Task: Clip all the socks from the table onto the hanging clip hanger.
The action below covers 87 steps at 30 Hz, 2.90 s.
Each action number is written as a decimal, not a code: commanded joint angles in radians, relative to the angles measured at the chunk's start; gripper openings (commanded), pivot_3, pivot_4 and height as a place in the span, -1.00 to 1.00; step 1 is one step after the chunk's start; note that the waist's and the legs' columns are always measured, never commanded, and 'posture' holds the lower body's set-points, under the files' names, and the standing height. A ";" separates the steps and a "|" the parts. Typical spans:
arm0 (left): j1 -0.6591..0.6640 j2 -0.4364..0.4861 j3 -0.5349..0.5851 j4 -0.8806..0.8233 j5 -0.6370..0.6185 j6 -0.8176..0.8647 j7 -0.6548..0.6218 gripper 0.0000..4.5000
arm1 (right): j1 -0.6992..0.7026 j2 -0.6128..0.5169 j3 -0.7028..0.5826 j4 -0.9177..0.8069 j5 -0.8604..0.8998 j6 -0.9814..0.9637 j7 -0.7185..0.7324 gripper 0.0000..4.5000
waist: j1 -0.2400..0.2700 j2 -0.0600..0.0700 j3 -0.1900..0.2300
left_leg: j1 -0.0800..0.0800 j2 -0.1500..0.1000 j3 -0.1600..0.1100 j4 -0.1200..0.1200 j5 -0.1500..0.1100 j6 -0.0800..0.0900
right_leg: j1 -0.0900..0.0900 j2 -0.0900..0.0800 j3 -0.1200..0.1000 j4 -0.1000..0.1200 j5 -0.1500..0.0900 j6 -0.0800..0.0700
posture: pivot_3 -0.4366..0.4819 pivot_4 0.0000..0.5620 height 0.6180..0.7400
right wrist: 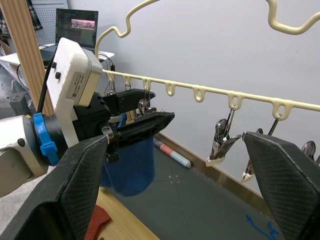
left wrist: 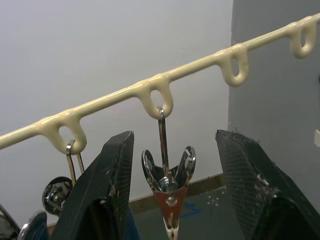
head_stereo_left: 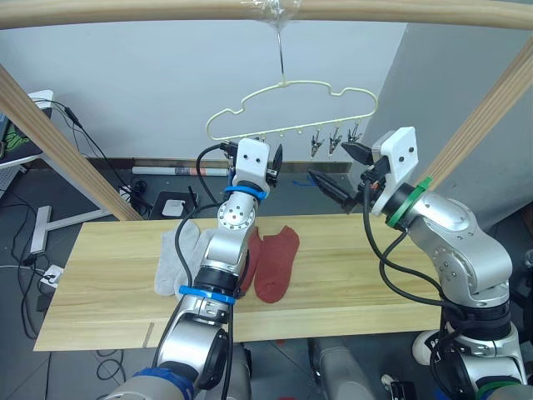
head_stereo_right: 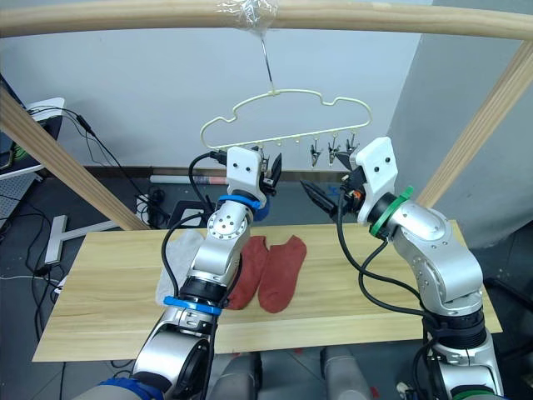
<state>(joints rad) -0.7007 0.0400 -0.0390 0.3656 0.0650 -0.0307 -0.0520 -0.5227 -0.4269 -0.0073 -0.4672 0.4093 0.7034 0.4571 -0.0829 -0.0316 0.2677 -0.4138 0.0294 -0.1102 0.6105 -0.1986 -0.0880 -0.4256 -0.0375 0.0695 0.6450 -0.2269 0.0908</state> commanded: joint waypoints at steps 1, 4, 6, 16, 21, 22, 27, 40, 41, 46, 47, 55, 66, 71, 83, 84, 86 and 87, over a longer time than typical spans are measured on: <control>-0.010 -0.017 0.010 -0.023 -0.014 -0.007 0.015 0.03 | -0.006 -0.012 -0.024 -0.054 0.014 -0.015 0.004 1.00 | 0.000 0.000 0.000 | 0.000 0.000 0.000 0.000 0.000 0.000 | 0.000 0.000 0.000 0.000 0.000 0.000 | -0.27 -0.11 1.00; -0.002 -0.025 0.021 -0.028 -0.027 0.001 0.015 -0.30 | -0.011 -0.014 -0.024 -0.057 0.018 -0.009 -0.002 1.00 | 0.000 0.000 0.000 | 0.000 0.000 0.000 0.000 0.000 0.000 | 0.000 0.000 0.000 0.000 0.000 0.000 | -0.27 -0.11 1.00; -0.006 -0.020 0.016 -0.027 -0.021 -0.009 0.009 -0.58 | -0.020 -0.012 -0.022 -0.057 0.019 -0.001 -0.008 1.00 | 0.000 0.000 0.000 | 0.000 0.000 0.000 0.000 0.000 0.000 | 0.000 0.000 0.000 0.000 0.000 0.000 | -0.27 -0.11 1.00; -0.024 0.002 -0.001 -0.020 -0.003 -0.021 -0.007 -0.92 | -0.042 -0.006 -0.008 -0.058 0.014 0.027 -0.030 1.00 | 0.000 0.000 0.000 | 0.000 0.000 0.000 0.000 0.000 0.000 | 0.000 0.000 0.000 0.000 0.000 0.000 | -0.25 -0.11 1.00; -0.018 0.025 -0.014 -0.038 -0.024 0.025 -0.078 -0.92 | 0.029 0.009 0.083 0.007 -0.058 -0.023 -0.035 1.00 | 0.000 0.000 0.000 | 0.000 0.000 0.000 0.000 0.000 0.000 | 0.000 0.000 0.000 0.000 0.000 0.000 | -0.22 -0.11 1.00; -0.019 0.027 -0.009 -0.042 -0.050 0.048 -0.107 -0.92 | 0.057 0.012 0.125 0.038 -0.090 -0.034 -0.039 1.00 | 0.000 0.000 0.000 | 0.000 0.000 0.000 0.000 0.000 0.000 | 0.000 0.000 0.000 0.000 0.000 0.000 | -0.22 -0.11 1.00; -0.020 0.060 0.040 -0.118 -0.210 0.262 -0.265 -0.92 | 0.124 0.085 0.272 0.214 -0.200 -0.105 -0.052 1.00 | -0.001 0.001 0.001 | 0.000 0.000 0.000 0.000 0.000 0.000 | 0.000 0.000 0.000 0.001 0.000 0.000 | -0.18 -0.09 1.00; 0.018 0.151 0.098 -0.293 -0.357 0.548 -0.324 -0.92 | -0.019 0.404 0.347 0.851 -0.367 -0.309 -0.153 1.00 | 0.002 0.001 0.001 | 0.005 0.001 -0.001 -0.001 0.000 0.000 | 0.002 0.001 0.000 0.002 0.000 0.000 | -0.07 -0.11 1.00; 0.023 0.148 0.094 -0.301 -0.357 0.551 -0.322 -0.92 | -0.022 0.410 0.347 0.882 -0.380 -0.326 -0.156 1.00 | 0.006 0.001 0.001 | 0.005 0.001 -0.001 -0.001 0.000 0.000 | 0.002 0.001 0.000 0.002 0.000 -0.001 | -0.07 -0.11 1.00; 0.032 0.146 0.088 -0.315 -0.353 0.558 -0.315 -0.92 | -0.021 0.436 0.340 0.972 -0.420 -0.358 -0.166 1.00 | 0.012 0.001 0.001 | 0.004 0.000 0.000 -0.001 0.000 0.000 | 0.002 0.000 0.000 0.000 0.002 -0.005 | -0.04 -0.13 1.00; 0.032 0.147 0.087 -0.315 -0.352 0.559 -0.315 -0.92 | -0.017 0.439 0.349 0.993 -0.432 -0.355 -0.168 1.00 | 0.012 0.001 0.001 | 0.004 0.000 0.000 -0.001 0.000 0.000 | 0.002 0.000 0.000 0.000 0.002 -0.004 | -0.04 -0.13 1.00; 0.032 0.156 0.078 -0.312 -0.347 0.557 -0.315 -0.92 | 0.031 0.410 0.382 1.031 -0.497 -0.331 -0.107 0.60 | 0.010 0.002 0.001 | 0.007 0.001 0.000 -0.001 0.000 0.000 | 0.005 0.001 0.000 0.002 0.000 -0.001 | -0.04 -0.13 1.00; 0.036 0.167 0.075 -0.313 -0.351 0.563 -0.334 -0.92 | 0.096 0.248 0.450 0.985 -0.604 -0.501 -0.011 -0.98 | 0.015 0.002 0.000 | 0.009 0.001 0.001 -0.001 0.000 0.000 | 0.007 0.001 0.001 0.001 0.000 0.000 | -0.05 -0.14 1.00; 0.046 0.164 0.092 -0.336 -0.415 0.640 -0.367 -0.92 | 0.150 0.139 0.443 0.815 -0.600 -0.610 0.072 -0.98 | 0.024 0.002 0.000 | 0.009 0.000 0.001 -0.001 0.000 0.000 | 0.007 0.001 0.001 0.000 0.000 0.000 | -0.07 -0.14 1.00; -0.073 0.132 0.417 -0.287 -0.945 1.240 -0.325 -0.92 | 0.104 -0.198 0.353 0.496 -0.762 -1.105 0.066 -0.98 | 0.000 0.002 0.001 | 0.009 0.001 0.001 -0.001 0.000 0.000 | 0.006 0.001 0.001 0.001 0.000 0.001 | -0.13 -0.19 1.00; -0.077 0.138 0.426 -0.277 -0.964 1.263 -0.327 -0.92 | 0.095 -0.197 0.349 0.494 -0.769 -1.123 0.059 -0.98 | -0.001 0.002 0.001 | 0.008 0.000 0.002 -0.001 0.000 0.000 | 0.006 0.001 0.001 0.000 0.000 0.001 | -0.15 -0.21 1.00; -0.083 0.142 0.437 -0.267 -0.987 1.285 -0.319 -0.92 | 0.087 -0.187 0.344 0.494 -0.772 -1.138 0.050 -0.98 | 0.000 0.002 0.001 | 0.008 0.000 0.001 -0.001 0.000 0.000 | 0.006 0.001 0.001 0.000 0.000 0.001 | -0.15 -0.21 1.00; -0.087 0.137 0.448 -0.262 -0.999 1.290 -0.310 -0.92 | 0.084 -0.178 0.341 0.491 -0.772 -1.140 0.043 -0.98 | 0.000 0.002 0.001 | 0.008 0.000 0.001 -0.001 0.000 0.000 | 0.006 0.001 0.001 0.000 0.000 0.000 | -0.15 -0.21 1.00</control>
<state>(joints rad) -0.7753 0.1769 0.3996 0.0990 -0.8980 1.2357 -0.3753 -0.4263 -0.6136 0.3548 0.0630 -0.3629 -0.4097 0.5178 -0.0827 -0.0296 0.2685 -0.4059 0.0299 -0.1090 0.6093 -0.1985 -0.0884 -0.4198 -0.0370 0.0706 0.6452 -0.2270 0.0911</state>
